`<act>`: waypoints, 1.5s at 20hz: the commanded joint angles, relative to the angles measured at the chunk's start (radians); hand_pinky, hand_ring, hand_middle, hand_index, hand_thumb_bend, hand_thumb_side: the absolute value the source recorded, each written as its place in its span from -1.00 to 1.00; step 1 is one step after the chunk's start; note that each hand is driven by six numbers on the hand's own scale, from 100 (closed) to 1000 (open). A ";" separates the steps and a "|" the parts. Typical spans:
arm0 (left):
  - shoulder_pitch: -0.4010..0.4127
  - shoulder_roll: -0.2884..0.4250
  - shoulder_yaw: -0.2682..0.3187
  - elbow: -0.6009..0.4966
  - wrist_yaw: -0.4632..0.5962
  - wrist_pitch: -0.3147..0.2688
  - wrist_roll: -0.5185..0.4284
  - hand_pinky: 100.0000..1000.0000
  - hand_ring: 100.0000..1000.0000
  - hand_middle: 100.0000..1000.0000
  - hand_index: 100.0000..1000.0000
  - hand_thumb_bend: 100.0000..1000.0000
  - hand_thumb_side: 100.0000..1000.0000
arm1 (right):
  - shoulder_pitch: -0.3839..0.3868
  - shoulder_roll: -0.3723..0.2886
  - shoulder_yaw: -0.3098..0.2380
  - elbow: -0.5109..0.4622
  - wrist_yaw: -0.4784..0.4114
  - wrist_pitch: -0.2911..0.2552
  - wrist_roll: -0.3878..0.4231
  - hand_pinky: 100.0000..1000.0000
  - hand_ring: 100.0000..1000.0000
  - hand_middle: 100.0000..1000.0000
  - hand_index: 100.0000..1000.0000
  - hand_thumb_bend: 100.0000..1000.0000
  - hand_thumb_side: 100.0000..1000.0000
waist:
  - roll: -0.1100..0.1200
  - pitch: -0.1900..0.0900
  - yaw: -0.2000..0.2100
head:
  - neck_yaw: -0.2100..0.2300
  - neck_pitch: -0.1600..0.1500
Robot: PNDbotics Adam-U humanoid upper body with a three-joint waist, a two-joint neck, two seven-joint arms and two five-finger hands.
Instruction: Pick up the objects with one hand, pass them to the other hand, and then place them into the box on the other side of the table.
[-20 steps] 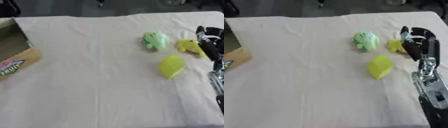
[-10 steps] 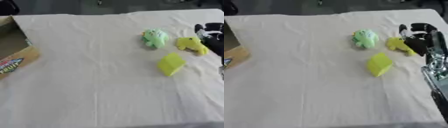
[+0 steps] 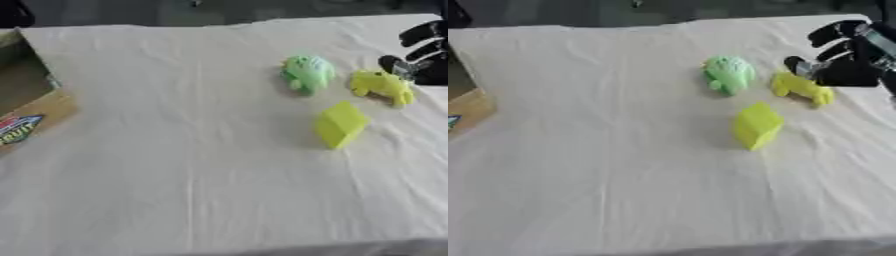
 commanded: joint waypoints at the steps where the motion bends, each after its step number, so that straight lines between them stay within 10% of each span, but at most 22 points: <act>1: -0.004 0.035 0.002 -0.020 -0.008 0.004 -0.003 -0.12 0.43 0.34 0.59 -0.75 0.81 | -0.022 -0.094 0.008 -0.039 0.040 0.013 0.103 0.62 0.49 0.54 0.60 -0.30 -0.64 | -0.003 -0.012 0.000 | -0.002 0.005; 14: -0.006 0.036 -0.010 -0.019 -0.006 0.012 -0.018 -0.12 0.43 0.34 0.59 -0.75 0.82 | -0.099 -0.172 0.094 -0.070 0.279 -0.058 0.467 0.84 0.64 0.70 0.72 -0.35 -0.81 | -0.006 -0.008 0.011 | -0.017 0.006; 30: 0.002 0.027 -0.013 -0.018 0.002 0.015 -0.021 -0.12 0.43 0.34 0.59 -0.75 0.83 | -0.201 -0.140 0.192 -0.053 0.497 -0.194 0.656 0.97 0.74 0.81 0.83 -0.12 -1.00 | -0.004 0.006 0.017 | -0.025 -0.002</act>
